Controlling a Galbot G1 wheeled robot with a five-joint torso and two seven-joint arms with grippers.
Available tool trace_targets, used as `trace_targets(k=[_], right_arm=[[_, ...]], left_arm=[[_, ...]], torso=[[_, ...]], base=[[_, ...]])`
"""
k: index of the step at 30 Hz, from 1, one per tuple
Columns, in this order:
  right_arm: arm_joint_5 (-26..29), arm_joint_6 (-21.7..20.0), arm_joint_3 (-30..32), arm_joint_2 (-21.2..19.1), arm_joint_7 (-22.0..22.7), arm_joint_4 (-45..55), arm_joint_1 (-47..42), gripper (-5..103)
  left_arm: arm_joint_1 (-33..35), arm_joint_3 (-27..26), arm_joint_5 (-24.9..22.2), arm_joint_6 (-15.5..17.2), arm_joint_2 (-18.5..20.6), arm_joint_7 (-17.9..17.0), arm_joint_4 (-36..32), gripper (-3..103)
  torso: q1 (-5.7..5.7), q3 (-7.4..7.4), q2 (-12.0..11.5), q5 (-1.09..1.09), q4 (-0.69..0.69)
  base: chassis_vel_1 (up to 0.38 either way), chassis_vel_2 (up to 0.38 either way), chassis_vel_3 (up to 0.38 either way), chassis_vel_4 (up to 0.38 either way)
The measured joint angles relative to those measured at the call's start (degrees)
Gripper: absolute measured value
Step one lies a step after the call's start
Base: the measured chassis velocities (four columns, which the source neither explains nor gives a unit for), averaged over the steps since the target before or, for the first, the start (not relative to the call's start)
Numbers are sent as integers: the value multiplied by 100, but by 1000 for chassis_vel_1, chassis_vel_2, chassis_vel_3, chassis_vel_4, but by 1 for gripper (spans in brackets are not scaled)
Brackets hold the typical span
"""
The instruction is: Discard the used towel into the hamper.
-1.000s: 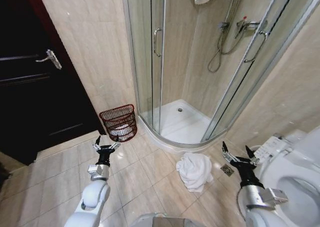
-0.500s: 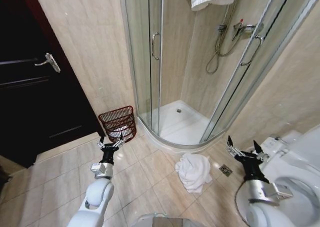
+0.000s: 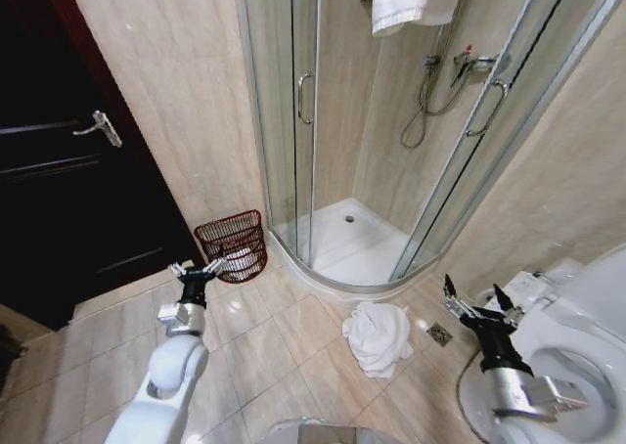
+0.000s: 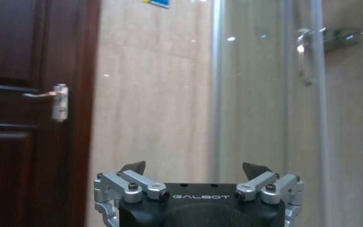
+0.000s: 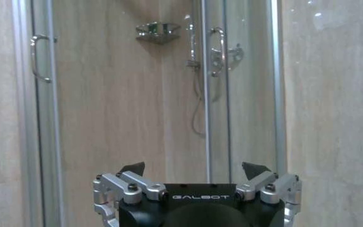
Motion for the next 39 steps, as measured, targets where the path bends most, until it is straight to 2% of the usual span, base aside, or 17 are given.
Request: trace_targets(k=[2, 3, 7, 24, 27, 29, 32, 34, 39], right_arm=[[-6, -38, -16, -1, -29, 122, -14, 100], [-6, -38, -16, -1, -29, 122, -14, 100], [3, -78, -44, -2, 54, 236, 59, 100], [59, -246, -203, -109, 484, 486, 46, 100], [107, -73, -225, -275, 548, 490, -78, 100], [241, 111, -224, -600, 644, 491, -269, 100], [299, 208, -239, -815, 782, 492, -375, 100], [284, 519, -309, -1077, 977, 485, -515, 100], [425, 578, -359, -1216, 995, 544, -712, 100]], left_arm=[[-38, -99, -305, 101, 73, 497, -69, 100], [-38, -99, -305, 101, 73, 497, -69, 100], [-68, -191, -405, 137, 148, 886, -57, 100], [325, -511, -485, 56, 134, 933, -277, 100], [385, -589, -610, 102, 202, 909, -377, 100], [446, -649, -711, 129, 270, 888, -481, 100], [493, -676, -744, 132, 298, 881, -537, 100], [546, -693, -777, 129, 309, 875, -587, 100], [597, -694, -799, 107, 312, 876, -582, 100]], torso=[[34, 49, 84, 0, 0], [34, 49, 84, 0, 0], [93, 122, 217, -1, 1], [283, 367, 651, 0, 1], [314, 403, 719, 0, 0], [349, 451, 802, 1, -1], [373, 484, 859, 1, 0], [413, 536, 951, 2, 1], [458, 588, 1046, 0, -1]], base=[[0, 0, 0, 0], [0, 0, 0, 0], [0, 0, 0, 0], [0, 0, 0, 0], [0, 0, 0, 0], [0, 0, 0, 0], [0, 0, 0, 0], [0, 0, 0, 0], [0, 0, 0, 0]])
